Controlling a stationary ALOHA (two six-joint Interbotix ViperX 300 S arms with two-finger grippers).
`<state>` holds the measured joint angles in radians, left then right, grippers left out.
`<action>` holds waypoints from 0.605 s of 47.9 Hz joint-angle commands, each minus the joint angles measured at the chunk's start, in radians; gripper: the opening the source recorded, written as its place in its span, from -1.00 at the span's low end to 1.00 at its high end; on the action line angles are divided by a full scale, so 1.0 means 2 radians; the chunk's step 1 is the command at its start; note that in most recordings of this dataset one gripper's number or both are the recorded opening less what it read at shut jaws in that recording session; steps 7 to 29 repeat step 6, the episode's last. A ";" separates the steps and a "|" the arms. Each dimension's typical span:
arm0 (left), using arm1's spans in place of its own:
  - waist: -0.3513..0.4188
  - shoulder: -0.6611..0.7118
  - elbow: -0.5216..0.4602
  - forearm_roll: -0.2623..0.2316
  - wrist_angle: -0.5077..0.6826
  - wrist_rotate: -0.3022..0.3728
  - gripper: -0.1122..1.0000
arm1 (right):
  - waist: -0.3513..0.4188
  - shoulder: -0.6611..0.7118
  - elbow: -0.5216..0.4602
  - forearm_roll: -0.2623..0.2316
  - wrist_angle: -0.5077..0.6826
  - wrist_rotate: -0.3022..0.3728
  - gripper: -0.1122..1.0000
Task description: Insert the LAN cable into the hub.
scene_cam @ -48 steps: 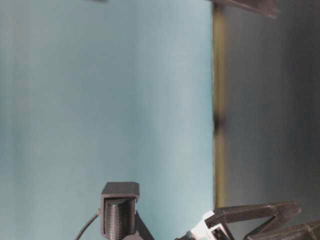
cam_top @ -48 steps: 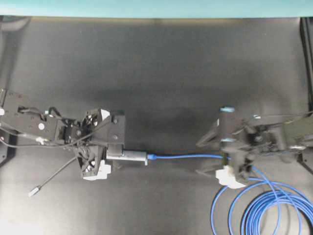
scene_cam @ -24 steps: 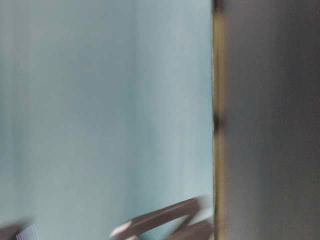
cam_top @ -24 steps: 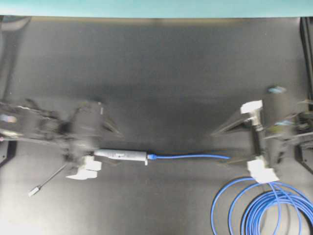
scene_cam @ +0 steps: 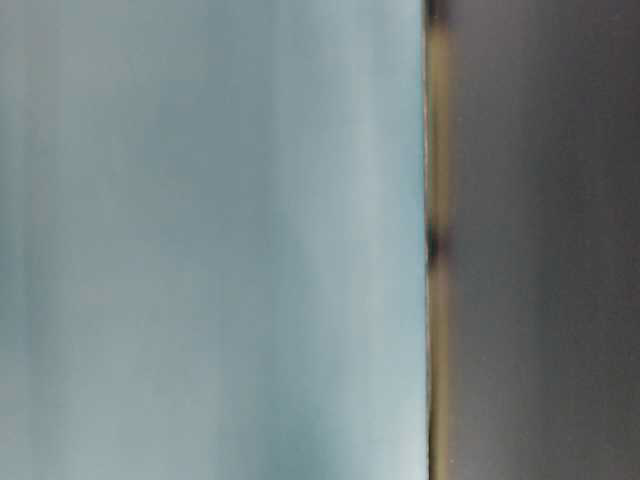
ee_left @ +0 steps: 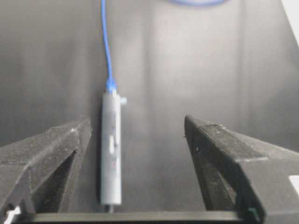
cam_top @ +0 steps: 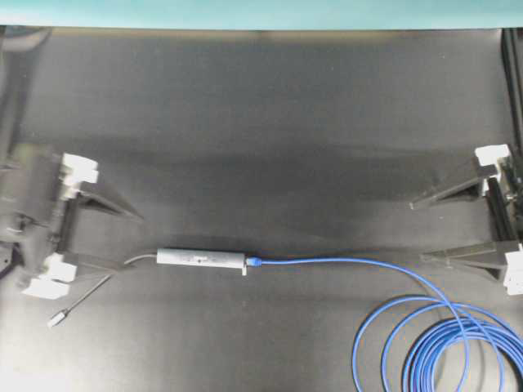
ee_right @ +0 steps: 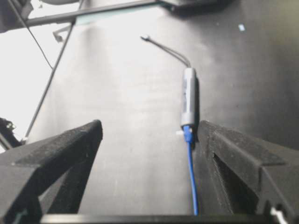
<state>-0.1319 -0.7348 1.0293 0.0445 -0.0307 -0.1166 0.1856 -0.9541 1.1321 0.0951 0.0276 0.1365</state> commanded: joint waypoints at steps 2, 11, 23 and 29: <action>-0.002 -0.018 0.002 0.001 -0.004 -0.002 0.55 | 0.001 0.003 -0.002 -0.001 0.000 -0.003 0.64; -0.002 -0.024 0.007 0.001 -0.005 -0.003 0.54 | 0.001 0.005 -0.002 -0.001 0.000 -0.003 0.64; -0.002 -0.024 0.007 0.001 -0.005 -0.003 0.54 | 0.001 0.005 -0.002 -0.001 0.000 -0.003 0.64; -0.002 -0.024 0.007 0.001 -0.005 -0.003 0.54 | 0.001 0.005 -0.002 -0.001 0.000 -0.003 0.64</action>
